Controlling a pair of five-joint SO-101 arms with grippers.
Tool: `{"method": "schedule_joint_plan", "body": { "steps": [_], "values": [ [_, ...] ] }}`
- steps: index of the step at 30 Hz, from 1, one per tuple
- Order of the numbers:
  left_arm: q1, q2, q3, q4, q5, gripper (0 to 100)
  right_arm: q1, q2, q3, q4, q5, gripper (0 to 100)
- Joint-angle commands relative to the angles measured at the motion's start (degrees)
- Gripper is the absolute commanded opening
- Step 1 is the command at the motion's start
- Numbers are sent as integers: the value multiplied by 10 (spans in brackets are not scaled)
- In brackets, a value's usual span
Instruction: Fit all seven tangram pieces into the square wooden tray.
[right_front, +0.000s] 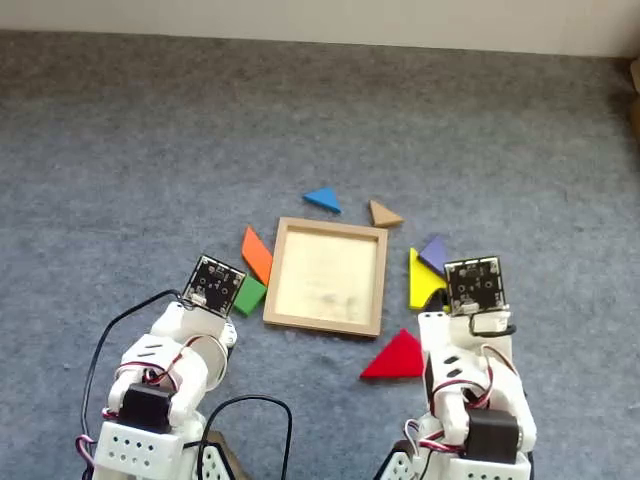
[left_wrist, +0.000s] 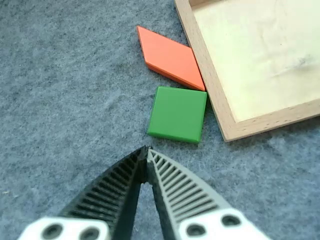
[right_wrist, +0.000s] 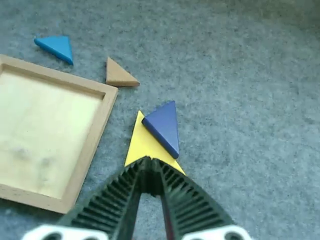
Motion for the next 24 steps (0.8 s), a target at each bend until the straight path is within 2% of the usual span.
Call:
{"method": "schedule_joint_plan", "body": {
  "steps": [1,5,14,24],
  "values": [
    [-1,-9,11,2,3,8,2,99,-89,-3,5,10],
    [-1,-9,11,2,3,8,-2,280,-197,-3,5,10],
    [-1,-9,11,2,3,8,-80,615,-371,-15,2,10],
    [-1,-9,11,2,3,8,-78,872,-408,-147,4,10]
  ]
}}
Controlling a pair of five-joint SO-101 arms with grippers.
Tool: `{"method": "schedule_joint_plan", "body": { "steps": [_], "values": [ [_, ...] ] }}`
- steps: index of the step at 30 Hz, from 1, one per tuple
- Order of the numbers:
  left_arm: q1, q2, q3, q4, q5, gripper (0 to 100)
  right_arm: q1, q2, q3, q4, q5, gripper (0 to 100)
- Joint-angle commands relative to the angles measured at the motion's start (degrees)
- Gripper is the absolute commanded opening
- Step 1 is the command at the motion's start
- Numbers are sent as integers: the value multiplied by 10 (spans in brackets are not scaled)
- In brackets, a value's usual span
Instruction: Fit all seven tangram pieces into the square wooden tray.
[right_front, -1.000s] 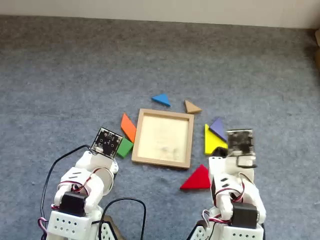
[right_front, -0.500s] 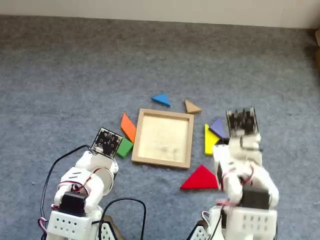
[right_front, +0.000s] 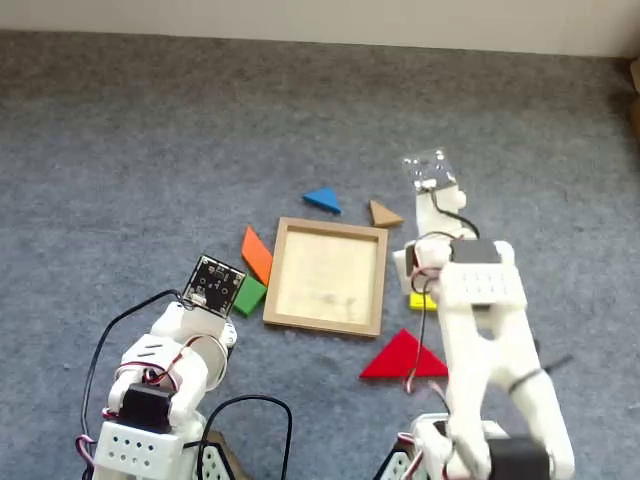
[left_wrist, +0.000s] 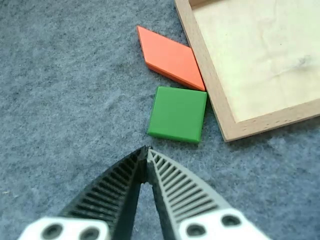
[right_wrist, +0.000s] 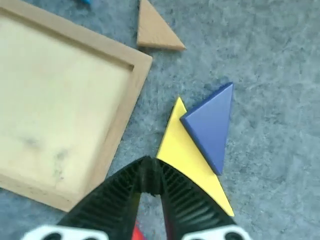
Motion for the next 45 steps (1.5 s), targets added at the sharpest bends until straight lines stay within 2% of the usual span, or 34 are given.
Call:
{"method": "schedule_joint_plan", "body": {
  "steps": [1,10,18,20,27,31,35,40,45],
  "values": [
    [-1,-9,11,2,3,8,3,64,-36,-47,4,10],
    [-1,-9,11,2,3,8,72,172,-44,-194,5,10],
    [-1,-9,11,2,3,8,126,235,-134,-192,5,10],
    [-1,-9,11,2,3,8,131,238,-145,-175,5,10],
    [-1,-9,11,2,3,8,121,216,-237,21,2,20],
    [-1,-9,11,2,3,8,92,208,-273,112,1,145],
    [-1,-9,11,2,3,8,59,208,-276,151,-4,284],
    [-1,-9,11,2,3,8,29,210,-276,149,-97,363],
    [-1,-9,11,2,3,8,19,217,-276,137,-124,416]
  ]
}}
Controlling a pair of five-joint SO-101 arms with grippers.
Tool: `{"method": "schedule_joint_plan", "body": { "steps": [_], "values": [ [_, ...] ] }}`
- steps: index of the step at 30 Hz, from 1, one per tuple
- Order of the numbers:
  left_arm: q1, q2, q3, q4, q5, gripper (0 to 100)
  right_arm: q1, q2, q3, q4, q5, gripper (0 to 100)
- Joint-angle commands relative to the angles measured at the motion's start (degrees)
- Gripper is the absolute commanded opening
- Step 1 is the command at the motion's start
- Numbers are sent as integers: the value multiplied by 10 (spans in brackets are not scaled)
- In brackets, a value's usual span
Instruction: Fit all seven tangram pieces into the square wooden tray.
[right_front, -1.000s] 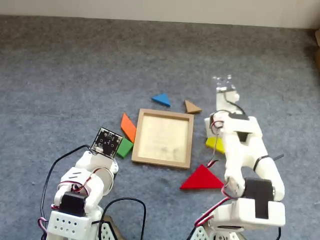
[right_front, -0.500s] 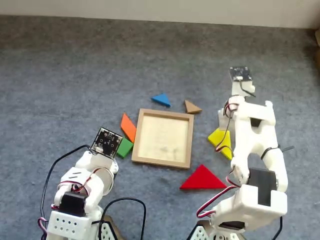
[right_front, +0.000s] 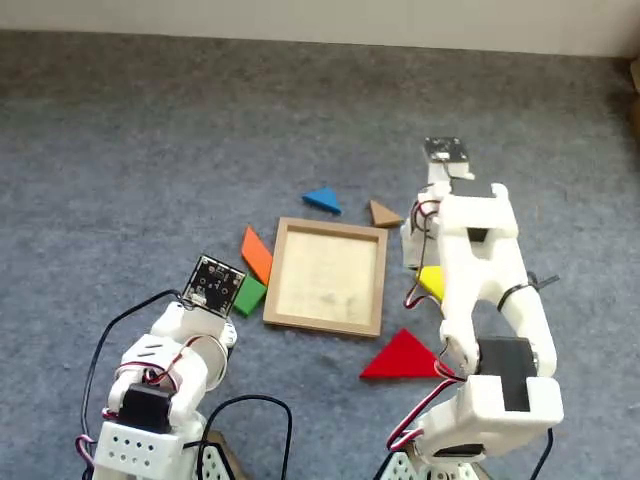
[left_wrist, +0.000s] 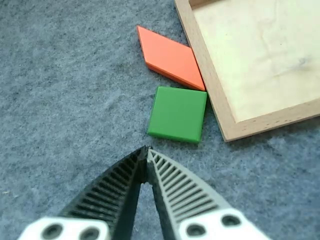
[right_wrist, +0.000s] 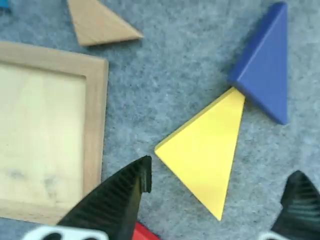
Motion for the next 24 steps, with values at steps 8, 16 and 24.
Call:
{"method": "schedule_joint_plan", "body": {
  "steps": [8,16,24],
  "values": [
    [-1,-9,11,2,3,8,-7,87,-39,-29,-25,415],
    [-1,-9,11,2,3,8,-5,108,-54,-29,-25,414],
    [-1,-9,11,2,3,8,-6,109,-55,-42,-26,413]
  ]
}}
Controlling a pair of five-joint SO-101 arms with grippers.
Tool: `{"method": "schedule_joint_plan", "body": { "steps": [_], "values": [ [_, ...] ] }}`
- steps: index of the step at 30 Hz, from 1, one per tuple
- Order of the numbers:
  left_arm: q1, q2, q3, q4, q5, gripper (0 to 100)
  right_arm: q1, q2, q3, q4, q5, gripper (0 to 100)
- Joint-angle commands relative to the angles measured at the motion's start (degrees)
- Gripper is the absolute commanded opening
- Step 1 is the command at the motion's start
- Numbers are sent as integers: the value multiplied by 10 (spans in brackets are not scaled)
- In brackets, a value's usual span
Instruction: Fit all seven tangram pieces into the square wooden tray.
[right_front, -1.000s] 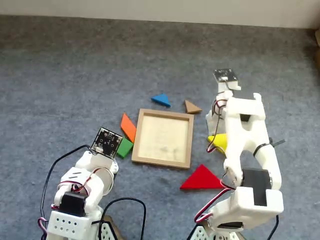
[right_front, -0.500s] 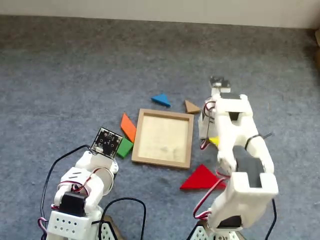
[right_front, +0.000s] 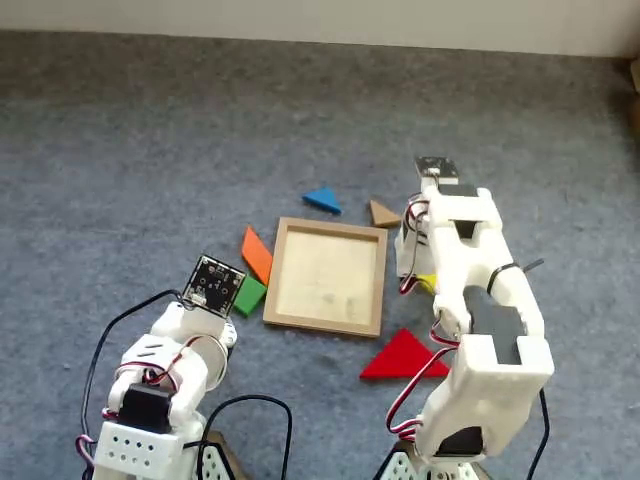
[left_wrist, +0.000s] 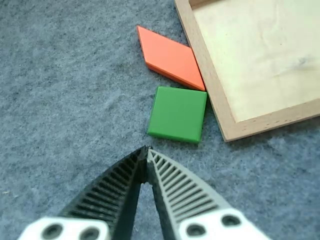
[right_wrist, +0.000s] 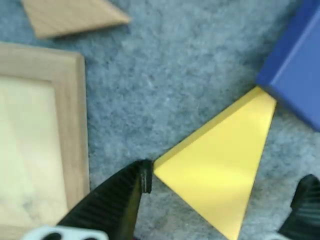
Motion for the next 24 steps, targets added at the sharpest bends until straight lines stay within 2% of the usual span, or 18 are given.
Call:
{"method": "schedule_joint_plan", "body": {
  "steps": [1,8,10,16,24],
  "values": [
    [-1,-9,11,2,3,8,-5,-5,-34,-25,-7,413],
    [-1,-9,11,2,3,8,-5,-5,-33,-32,-7,413],
    [-1,-9,11,2,3,8,-4,-5,-33,-32,-7,378],
    [-1,-9,11,2,3,8,-3,-7,-29,-28,-4,184],
    [-1,-9,11,2,3,8,-1,-36,-71,44,-3,166]
  ]
}}
